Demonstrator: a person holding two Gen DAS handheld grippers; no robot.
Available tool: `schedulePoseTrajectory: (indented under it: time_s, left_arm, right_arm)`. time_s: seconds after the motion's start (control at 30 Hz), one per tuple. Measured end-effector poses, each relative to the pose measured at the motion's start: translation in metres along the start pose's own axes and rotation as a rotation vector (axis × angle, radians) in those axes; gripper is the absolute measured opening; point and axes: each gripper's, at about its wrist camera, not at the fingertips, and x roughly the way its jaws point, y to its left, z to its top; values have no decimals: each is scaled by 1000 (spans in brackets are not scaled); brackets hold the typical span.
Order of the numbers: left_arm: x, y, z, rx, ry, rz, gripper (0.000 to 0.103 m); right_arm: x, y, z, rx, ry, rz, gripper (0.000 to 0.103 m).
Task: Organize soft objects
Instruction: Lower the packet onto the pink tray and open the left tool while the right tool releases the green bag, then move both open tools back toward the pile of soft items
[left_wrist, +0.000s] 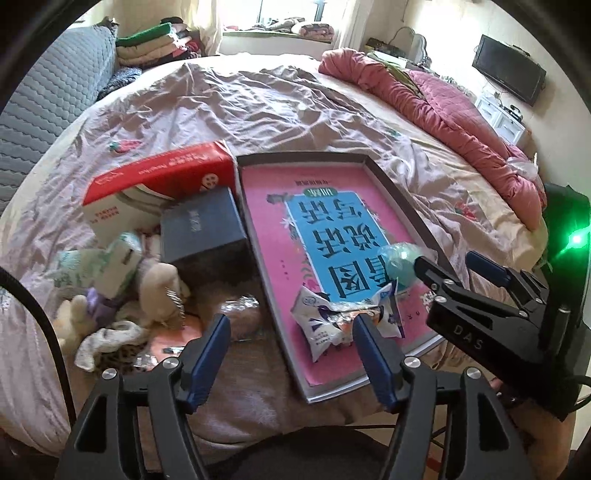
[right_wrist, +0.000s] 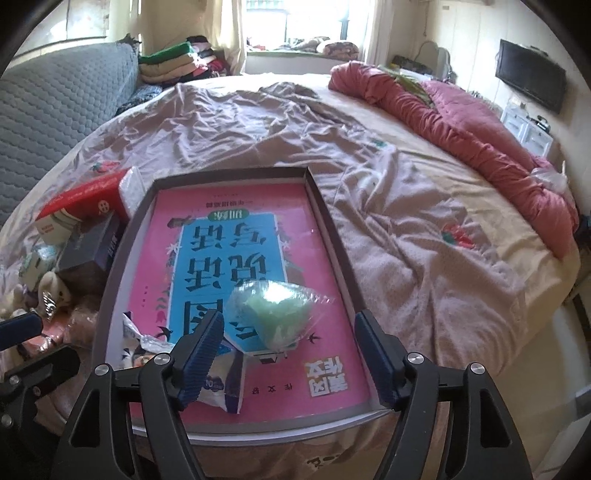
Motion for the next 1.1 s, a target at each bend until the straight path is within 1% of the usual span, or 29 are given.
schedulePoseTrajectory:
  time_s: [0.07,0.23,0.6,0.83,1.1]
  left_arm:
    - [-6,4,1,-2,-14,5,70]
    - [-16,13,2,-7,-37,25,71]
    - [-42,32,1,-12,-84,74,71]
    - [-57,45,0,-22,-104,94,71]
    - [-71,68,1,-62,-122,105,71]
  right_arm:
    - [-7,1,2,2,-18,-3,75]
    - [-22,6,6,-3,-51,-10,76]
    - [-58,34,18,-33,-131,28,76]
    - [-76,55,23,-64,-155,45,76]
    - [-95,78,25,-89,-170,68,76]
